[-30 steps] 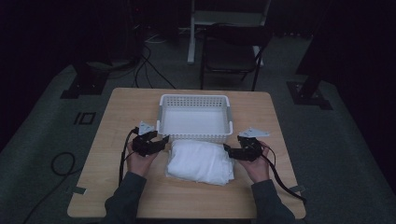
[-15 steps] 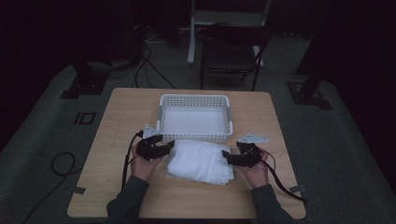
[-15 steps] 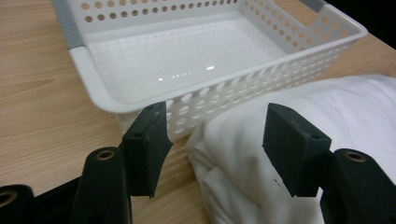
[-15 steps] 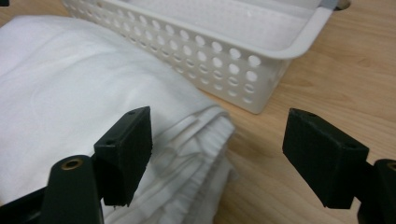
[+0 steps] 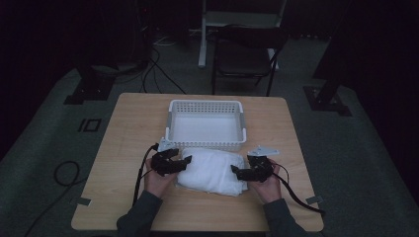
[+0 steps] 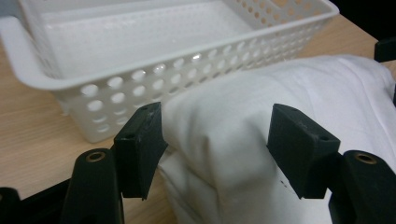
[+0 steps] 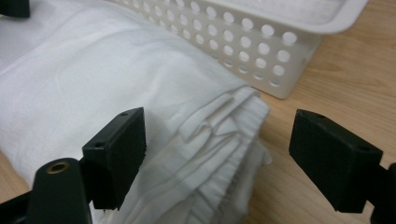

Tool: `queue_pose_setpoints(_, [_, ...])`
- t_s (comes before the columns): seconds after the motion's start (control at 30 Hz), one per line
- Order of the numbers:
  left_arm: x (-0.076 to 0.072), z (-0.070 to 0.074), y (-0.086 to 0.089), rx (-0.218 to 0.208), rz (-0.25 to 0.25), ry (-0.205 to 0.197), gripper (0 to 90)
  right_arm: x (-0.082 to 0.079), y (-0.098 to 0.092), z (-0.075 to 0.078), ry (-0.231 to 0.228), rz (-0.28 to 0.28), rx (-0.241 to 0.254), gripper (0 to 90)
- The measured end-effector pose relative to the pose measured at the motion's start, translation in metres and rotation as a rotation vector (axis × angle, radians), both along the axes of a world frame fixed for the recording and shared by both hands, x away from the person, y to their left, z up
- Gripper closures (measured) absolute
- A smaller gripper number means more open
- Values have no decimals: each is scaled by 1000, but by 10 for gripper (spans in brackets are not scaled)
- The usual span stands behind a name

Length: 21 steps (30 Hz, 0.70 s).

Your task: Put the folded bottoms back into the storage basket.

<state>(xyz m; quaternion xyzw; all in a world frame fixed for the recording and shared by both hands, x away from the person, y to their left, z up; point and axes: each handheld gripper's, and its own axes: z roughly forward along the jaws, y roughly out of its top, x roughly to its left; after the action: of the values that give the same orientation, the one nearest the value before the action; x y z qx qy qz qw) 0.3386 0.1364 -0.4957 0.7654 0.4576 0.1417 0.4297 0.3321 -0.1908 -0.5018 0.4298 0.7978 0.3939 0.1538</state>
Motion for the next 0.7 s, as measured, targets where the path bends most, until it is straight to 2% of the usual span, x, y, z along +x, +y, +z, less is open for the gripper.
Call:
queue_pose_setpoints(0.17, [-3, -6, -5, 5, -15, 11, 329, -2, 3, -3, 14, 4, 11, 173])
queue_pose_setpoints(0.27, [-6, -11, -8, 23, -17, 22, 312, -3, 4, -4, 16, 4, 11, 172])
queue_pose_setpoints(0.33, [-7, -17, -10, 34, -14, 28, 301, -3, 7, -8, 28, -4, -5, 144])
queue_pose_setpoints(0.57, [-7, -24, -9, 34, -5, 40, 290, 0, 9, -13, 53, -33, -17, 110])
queue_pose_setpoints(0.7, [-6, -32, -11, 37, -3, 56, 268, 1, 12, -18, 72, -26, -12, 105])
